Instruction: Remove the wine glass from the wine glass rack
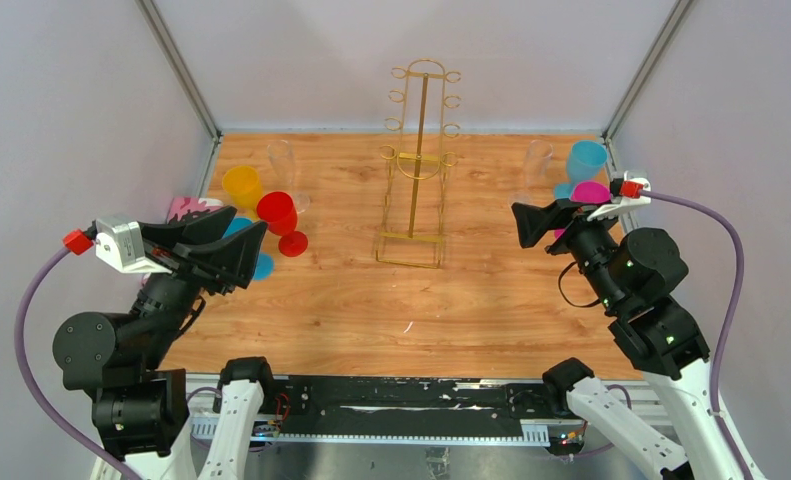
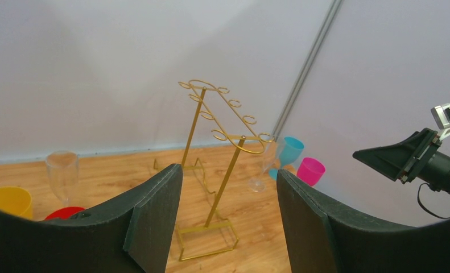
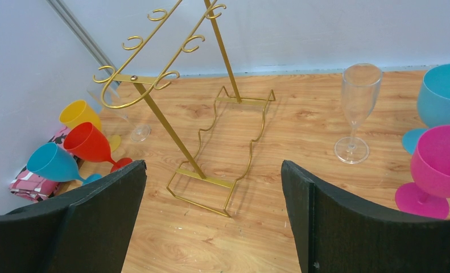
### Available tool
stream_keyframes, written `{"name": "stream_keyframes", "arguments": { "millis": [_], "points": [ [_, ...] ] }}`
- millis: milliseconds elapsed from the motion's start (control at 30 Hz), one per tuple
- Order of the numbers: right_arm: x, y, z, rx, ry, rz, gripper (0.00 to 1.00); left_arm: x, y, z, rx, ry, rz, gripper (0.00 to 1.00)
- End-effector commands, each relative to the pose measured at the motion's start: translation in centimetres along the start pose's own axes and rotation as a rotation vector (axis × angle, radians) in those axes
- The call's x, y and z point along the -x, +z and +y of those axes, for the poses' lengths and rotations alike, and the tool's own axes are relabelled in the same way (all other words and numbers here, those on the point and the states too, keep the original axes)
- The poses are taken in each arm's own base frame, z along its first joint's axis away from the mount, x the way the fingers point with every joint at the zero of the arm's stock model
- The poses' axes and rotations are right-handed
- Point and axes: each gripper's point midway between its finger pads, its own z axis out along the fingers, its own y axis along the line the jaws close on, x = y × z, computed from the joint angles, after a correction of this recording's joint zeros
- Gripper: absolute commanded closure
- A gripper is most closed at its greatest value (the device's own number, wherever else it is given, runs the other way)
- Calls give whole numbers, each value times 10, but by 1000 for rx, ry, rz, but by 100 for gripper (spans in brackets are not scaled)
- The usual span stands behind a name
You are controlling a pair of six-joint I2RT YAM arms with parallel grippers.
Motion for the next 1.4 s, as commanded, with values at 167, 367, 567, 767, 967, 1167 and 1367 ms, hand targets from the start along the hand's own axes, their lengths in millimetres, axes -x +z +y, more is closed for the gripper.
{"name": "stream_keyframes", "arguments": {
  "millis": [167, 367, 567, 767, 967, 1167, 1367],
  "points": [
    [2, 0, -7, -28, -13, -15, 7, -1, 2, 1, 0, -5, 1, 33],
    [1, 1, -7, -29, -13, -13, 7, -1, 2, 1, -1, -4, 0, 33],
    [0, 1, -7, -28, -14, -11, 7, -1, 2, 2, 1, -5, 0, 33],
    [1, 1, -11, -25, -127, -12, 1, 0, 1, 1, 1, -3, -2, 33],
    [2, 1, -11, -23, -127, -16, 1, 0, 2, 2, 3, -4, -1, 33],
    [2, 2, -10, -21, -127, -14, 1, 1, 2, 2, 2, -3, -2, 33],
    [2, 3, -10, -20, -127, -13, 1, 1, 4, 2, 1, -5, -2, 33]
  ]
}}
